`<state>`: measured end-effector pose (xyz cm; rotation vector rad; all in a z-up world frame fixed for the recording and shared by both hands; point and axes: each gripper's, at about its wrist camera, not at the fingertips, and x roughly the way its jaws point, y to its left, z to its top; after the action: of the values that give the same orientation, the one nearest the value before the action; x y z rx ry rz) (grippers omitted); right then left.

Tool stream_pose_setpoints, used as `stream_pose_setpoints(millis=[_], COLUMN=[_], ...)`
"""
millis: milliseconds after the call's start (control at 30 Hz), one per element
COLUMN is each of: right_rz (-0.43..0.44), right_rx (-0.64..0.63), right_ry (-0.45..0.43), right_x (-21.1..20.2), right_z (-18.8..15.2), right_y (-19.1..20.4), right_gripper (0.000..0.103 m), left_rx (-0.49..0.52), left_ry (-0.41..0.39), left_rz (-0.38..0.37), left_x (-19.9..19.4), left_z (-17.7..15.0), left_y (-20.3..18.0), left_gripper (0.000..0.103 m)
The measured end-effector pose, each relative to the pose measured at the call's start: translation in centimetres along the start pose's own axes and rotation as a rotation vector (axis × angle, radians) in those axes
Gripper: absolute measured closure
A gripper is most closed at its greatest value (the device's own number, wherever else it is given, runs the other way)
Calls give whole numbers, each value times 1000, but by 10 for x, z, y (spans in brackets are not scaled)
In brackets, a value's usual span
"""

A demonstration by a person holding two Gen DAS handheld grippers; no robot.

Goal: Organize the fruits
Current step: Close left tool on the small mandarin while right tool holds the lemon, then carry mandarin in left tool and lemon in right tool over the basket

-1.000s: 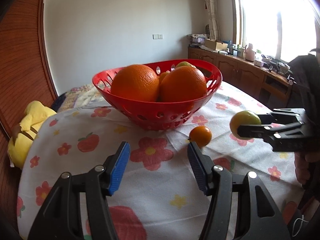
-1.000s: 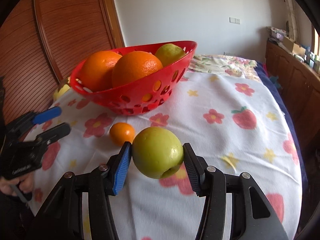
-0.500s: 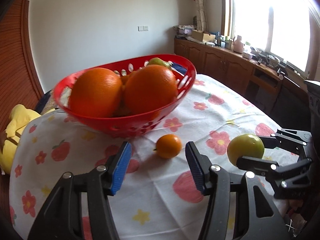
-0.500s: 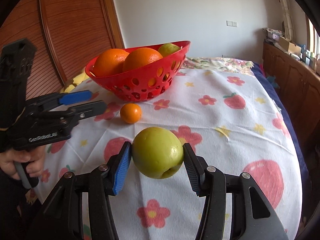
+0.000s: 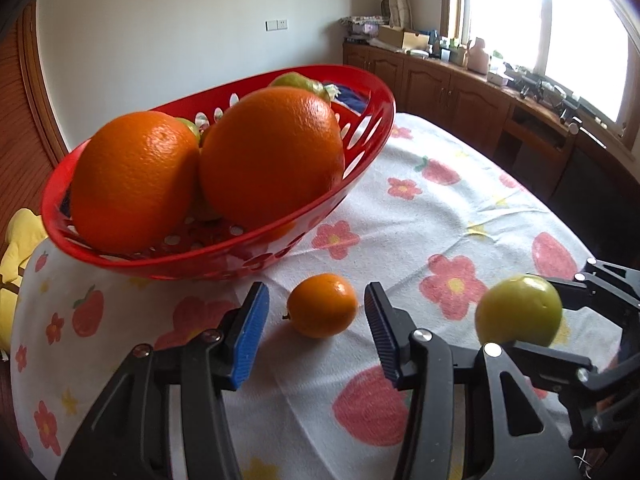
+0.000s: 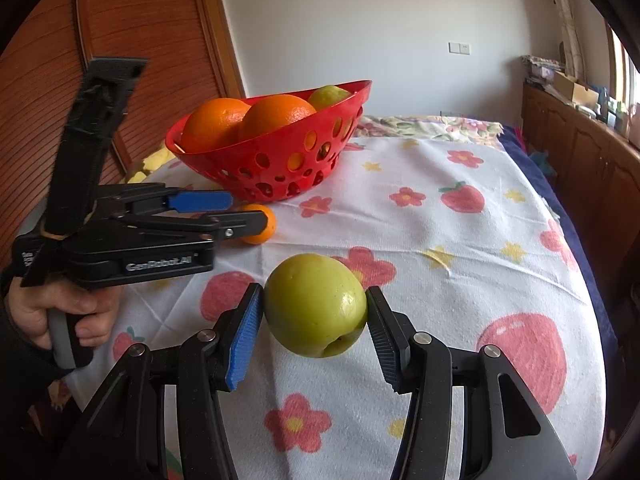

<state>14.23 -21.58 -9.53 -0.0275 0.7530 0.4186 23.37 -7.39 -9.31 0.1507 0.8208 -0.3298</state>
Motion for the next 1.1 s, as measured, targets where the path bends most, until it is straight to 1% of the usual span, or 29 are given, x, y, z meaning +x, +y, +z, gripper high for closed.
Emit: stream_pose_setpoints(millis=[233,267,300,333,500,767,1100], right_rz=[-1,-1,-1,0,2,1,0], right_rx=[1,1,2,3,8,8,8], right_ry=[0,-1,0,0,0,1,2], right_x=[1,1,1,1,0,1,1], right_z=[1,1,1,0,0,0,-1], right_y=[0,0,0,0,-2,-2,-3], right_gripper=[50,50,50,50,50,50,50], left_rx=[9,9,9,9,5,-9,-11], left_ry=[33,35,36,39,34,-17,-75], left_rz=[5,2,-4,-14,-29,-47,-43], left_x=[9,9,10,10,4,-31,-68], left_z=[1,1,1,1,-3,-18,-19], left_y=[1,2,1,1,0,3,7], left_gripper=[54,55,61,64,64,64,64])
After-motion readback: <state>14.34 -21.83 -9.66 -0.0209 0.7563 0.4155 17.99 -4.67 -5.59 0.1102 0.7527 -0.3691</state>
